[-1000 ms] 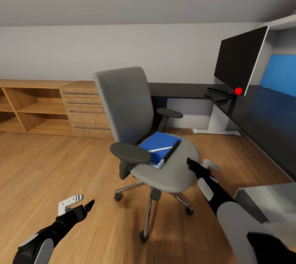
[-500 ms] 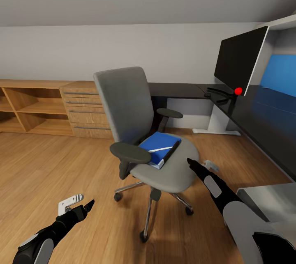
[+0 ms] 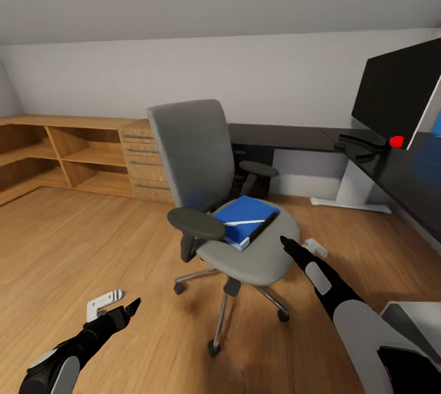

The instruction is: In the bedroom, organize the workspace by keeping the computer under the desk, ensuring the monitor is on the desk, placing the keyboard on the desk next to the monitor, placing the mouse on the desk next to the keyboard, moving the folder from the swivel chair onto the desk next to the mouse, stacking the notebook on top of the folder with the pen on top of the notebook, and positioning the swivel chair next to the desk.

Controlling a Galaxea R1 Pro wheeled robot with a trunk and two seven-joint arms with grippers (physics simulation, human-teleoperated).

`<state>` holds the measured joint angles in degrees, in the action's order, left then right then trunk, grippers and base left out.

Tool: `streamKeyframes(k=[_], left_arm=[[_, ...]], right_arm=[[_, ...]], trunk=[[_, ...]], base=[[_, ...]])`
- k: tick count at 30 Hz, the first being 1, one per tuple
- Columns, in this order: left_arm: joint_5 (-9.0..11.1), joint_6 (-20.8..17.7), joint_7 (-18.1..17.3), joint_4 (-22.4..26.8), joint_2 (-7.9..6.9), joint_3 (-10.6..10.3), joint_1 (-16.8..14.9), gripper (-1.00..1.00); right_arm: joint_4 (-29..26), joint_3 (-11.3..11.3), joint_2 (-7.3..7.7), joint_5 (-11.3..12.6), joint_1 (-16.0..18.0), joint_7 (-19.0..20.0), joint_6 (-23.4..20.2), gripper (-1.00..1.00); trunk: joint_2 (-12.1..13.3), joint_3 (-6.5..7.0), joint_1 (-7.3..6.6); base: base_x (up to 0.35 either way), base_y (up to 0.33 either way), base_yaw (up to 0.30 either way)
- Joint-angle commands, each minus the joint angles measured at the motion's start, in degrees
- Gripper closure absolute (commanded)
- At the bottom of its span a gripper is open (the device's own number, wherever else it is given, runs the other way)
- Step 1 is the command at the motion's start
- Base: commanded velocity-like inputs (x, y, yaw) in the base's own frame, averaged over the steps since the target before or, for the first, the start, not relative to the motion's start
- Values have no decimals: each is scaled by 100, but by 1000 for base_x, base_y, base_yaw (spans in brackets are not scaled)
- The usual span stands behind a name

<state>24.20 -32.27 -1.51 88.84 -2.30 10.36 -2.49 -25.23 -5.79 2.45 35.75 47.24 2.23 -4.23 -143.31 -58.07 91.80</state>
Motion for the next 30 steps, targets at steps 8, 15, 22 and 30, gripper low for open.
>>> streamKeyframes(k=[8,15,22,30], left_arm=[[15,-33,-16,1,2,4,-6,-100],[21,-39,-8,1,2,5,-6,-100],[28,-42,1,-8,14,0,-6,-100],[24,-42,1,-149,23,-24,-6,-100]], right_arm=[[97,25,8,82,-4,47,-34,-100],[92,25,10,81,-4,102,-34,-100],[74,25,10,82,-4,111,-34,-100],[-50,34,14,78,-4,111,-60,-100]], trunk=[[-1,-16,2],[-1,-37,2],[-1,-66,2],[-1,-103,2]], base=[[314,0,263],[322,0,262],[54,0,248],[1,0,244]])
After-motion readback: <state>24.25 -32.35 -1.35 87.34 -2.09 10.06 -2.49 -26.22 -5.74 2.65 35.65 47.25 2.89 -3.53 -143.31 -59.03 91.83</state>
